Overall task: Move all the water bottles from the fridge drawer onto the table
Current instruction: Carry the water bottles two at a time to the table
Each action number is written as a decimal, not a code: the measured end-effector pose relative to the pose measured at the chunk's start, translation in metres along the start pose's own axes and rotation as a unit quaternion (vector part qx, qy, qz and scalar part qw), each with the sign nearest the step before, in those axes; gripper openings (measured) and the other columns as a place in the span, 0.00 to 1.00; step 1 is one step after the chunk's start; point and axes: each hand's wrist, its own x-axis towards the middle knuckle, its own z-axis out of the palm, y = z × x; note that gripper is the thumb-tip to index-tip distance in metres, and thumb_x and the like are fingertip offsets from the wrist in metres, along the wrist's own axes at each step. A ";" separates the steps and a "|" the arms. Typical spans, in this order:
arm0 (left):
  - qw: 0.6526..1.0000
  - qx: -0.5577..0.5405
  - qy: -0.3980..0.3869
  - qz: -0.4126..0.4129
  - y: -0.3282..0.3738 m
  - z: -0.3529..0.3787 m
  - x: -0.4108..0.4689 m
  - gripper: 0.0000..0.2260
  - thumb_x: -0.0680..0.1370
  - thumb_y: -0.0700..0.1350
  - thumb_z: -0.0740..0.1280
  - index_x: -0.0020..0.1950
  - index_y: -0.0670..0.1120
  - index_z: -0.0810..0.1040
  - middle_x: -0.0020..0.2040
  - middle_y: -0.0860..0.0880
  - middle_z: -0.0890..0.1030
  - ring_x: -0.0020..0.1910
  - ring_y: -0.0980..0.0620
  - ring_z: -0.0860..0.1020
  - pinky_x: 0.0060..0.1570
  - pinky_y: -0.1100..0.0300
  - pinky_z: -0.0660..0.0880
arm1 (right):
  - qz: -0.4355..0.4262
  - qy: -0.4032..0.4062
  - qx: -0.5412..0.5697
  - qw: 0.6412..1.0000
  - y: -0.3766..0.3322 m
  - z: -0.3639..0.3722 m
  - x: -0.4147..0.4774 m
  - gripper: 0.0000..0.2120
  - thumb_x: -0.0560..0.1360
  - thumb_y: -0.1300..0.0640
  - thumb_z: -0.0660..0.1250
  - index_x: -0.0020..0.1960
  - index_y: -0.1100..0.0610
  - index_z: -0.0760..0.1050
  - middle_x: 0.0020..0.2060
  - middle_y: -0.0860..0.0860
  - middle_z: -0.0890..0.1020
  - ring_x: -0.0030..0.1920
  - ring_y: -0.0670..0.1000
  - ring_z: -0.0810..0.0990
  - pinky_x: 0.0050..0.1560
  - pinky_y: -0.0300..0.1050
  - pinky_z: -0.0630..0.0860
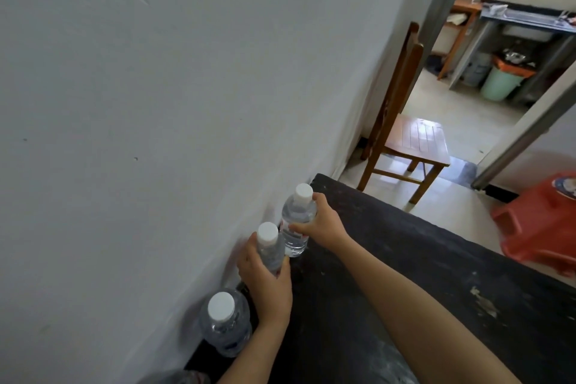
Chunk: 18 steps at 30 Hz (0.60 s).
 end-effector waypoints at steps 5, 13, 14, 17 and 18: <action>1.000 -0.002 -0.013 -0.014 -0.001 0.000 0.000 0.31 0.68 0.34 0.73 0.67 0.45 0.64 0.63 0.41 0.70 0.62 0.41 0.70 0.60 0.51 0.68 | 0.010 -0.003 -0.036 0.999 -0.004 0.000 -0.006 0.39 0.66 0.53 0.75 0.70 0.56 0.58 0.64 0.54 0.72 0.63 0.54 0.72 0.61 0.49 0.72; 0.995 0.062 -0.059 -0.052 0.011 -0.005 0.000 0.43 0.67 0.36 0.75 0.75 0.43 0.52 0.73 0.37 0.59 0.72 0.39 0.57 0.71 0.45 0.56 | 0.108 0.032 -0.053 0.992 0.028 -0.019 -0.062 0.38 0.74 0.56 0.67 0.76 0.55 0.48 0.72 0.56 0.61 0.70 0.55 0.64 0.66 0.49 0.67; 0.993 0.064 -0.068 -0.066 0.019 -0.006 -0.004 0.44 0.68 0.37 0.74 0.75 0.42 0.49 0.74 0.37 0.55 0.74 0.39 0.53 0.71 0.46 0.53 | 0.115 0.030 -0.059 0.991 0.035 -0.025 -0.075 0.37 0.75 0.56 0.67 0.76 0.55 0.49 0.72 0.56 0.62 0.70 0.55 0.65 0.65 0.48 0.67; 0.992 0.069 -0.073 -0.080 0.037 -0.009 -0.012 0.43 0.71 0.39 0.72 0.76 0.42 0.45 0.75 0.37 0.48 0.74 0.39 0.48 0.71 0.47 0.51 | 0.139 0.026 -0.067 0.988 0.050 -0.040 -0.104 0.34 0.75 0.55 0.66 0.75 0.56 0.51 0.71 0.57 0.63 0.68 0.56 0.67 0.63 0.48 0.69; 0.991 0.072 -0.078 -0.076 0.044 -0.011 -0.017 0.43 0.72 0.39 0.71 0.76 0.42 0.44 0.75 0.36 0.47 0.74 0.39 0.47 0.71 0.47 0.50 | 0.148 0.029 -0.064 0.986 0.053 -0.047 -0.115 0.34 0.76 0.54 0.65 0.75 0.55 0.51 0.71 0.57 0.63 0.67 0.56 0.68 0.63 0.48 0.70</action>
